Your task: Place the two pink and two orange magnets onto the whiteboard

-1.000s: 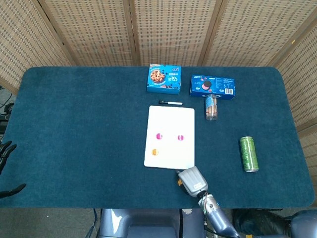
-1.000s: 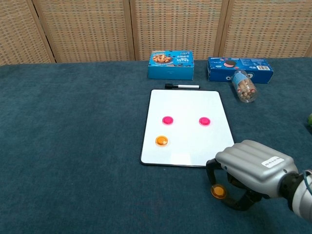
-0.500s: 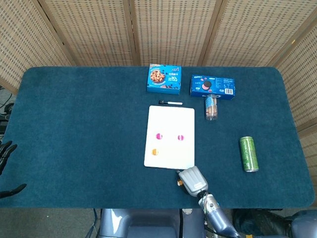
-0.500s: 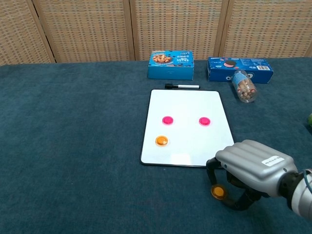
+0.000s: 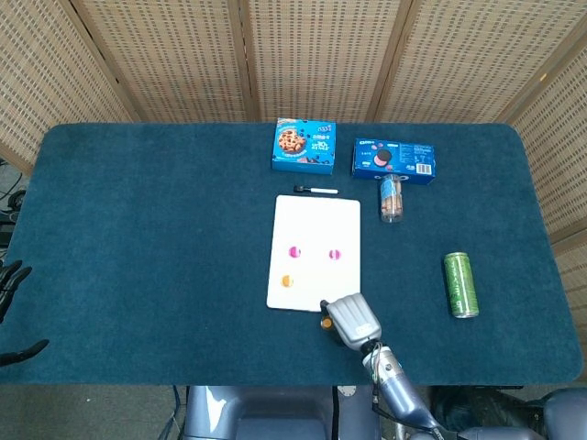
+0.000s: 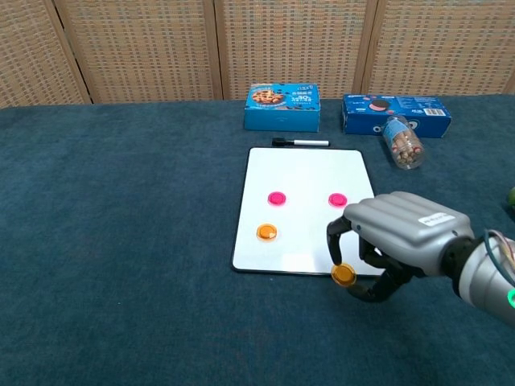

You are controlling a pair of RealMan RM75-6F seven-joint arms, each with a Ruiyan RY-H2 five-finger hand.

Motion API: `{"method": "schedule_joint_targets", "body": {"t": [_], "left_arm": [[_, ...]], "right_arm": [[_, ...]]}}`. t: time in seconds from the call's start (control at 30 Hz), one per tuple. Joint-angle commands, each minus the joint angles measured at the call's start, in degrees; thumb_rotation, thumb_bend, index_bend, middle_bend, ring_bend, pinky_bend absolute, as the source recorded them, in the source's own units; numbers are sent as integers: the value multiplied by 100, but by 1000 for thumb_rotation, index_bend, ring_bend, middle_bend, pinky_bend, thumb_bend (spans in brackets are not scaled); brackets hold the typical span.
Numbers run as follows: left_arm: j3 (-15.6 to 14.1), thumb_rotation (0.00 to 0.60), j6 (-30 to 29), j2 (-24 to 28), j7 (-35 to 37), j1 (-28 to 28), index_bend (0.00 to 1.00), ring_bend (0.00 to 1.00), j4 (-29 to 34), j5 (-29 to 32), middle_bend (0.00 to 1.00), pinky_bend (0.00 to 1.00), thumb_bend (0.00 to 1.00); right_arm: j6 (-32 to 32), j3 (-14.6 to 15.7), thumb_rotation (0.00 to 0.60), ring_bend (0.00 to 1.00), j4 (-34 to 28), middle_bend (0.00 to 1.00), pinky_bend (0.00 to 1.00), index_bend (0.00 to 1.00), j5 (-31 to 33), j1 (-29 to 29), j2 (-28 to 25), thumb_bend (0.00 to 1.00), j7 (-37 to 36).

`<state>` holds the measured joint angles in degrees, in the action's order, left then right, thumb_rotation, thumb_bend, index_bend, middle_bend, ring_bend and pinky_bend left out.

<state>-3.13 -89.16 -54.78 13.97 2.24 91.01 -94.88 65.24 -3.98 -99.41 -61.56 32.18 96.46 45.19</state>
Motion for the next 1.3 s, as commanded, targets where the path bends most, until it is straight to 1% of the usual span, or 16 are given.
{"method": "schedule_joint_targets", "body": {"t": [0.03, 0.27, 0.37, 0.43, 0.6, 0.8, 1.3], "left_arm": [[6, 600, -7, 1, 0, -3, 0, 0, 3, 9, 0, 0, 0], [29, 600, 46, 8, 27, 17, 0, 0, 3, 78, 0, 0, 0], [43, 600, 84, 19, 52, 34, 0, 0, 4, 118, 0, 0, 0], [50, 600, 105, 28, 72, 44, 0, 0, 4, 136, 0, 0, 0], [58, 600, 132, 52, 135, 58, 0, 0, -3, 161, 0, 0, 0], [60, 600, 96, 67, 198, 43, 0, 0, -19, 154, 0, 0, 0], [61, 600, 96, 66, 192, 41, 0, 0, -22, 150, 0, 0, 0]], "right_arm": [[-158, -417, 600, 975, 58, 969, 1000, 555, 502, 304, 93, 363, 267], [-105, -1025, 600, 975, 561, 968, 1000, 555, 1226, 803, 479, 388, 750], [-37, -1194, 600, 975, 848, 968, 1000, 555, 1582, 1016, 671, 389, 1025], [0, -1239, 600, 975, 960, 968, 1000, 555, 1765, 1105, 760, 388, 1141], [76, -1195, 600, 975, 1181, 969, 1000, 555, 2006, 1264, 940, 388, 1299], [174, -1095, 600, 975, 1328, 969, 1000, 555, 2077, 1356, 1064, 388, 1369], [241, -954, 600, 975, 1468, 968, 1000, 555, 2176, 1420, 1073, 388, 1284]]}}
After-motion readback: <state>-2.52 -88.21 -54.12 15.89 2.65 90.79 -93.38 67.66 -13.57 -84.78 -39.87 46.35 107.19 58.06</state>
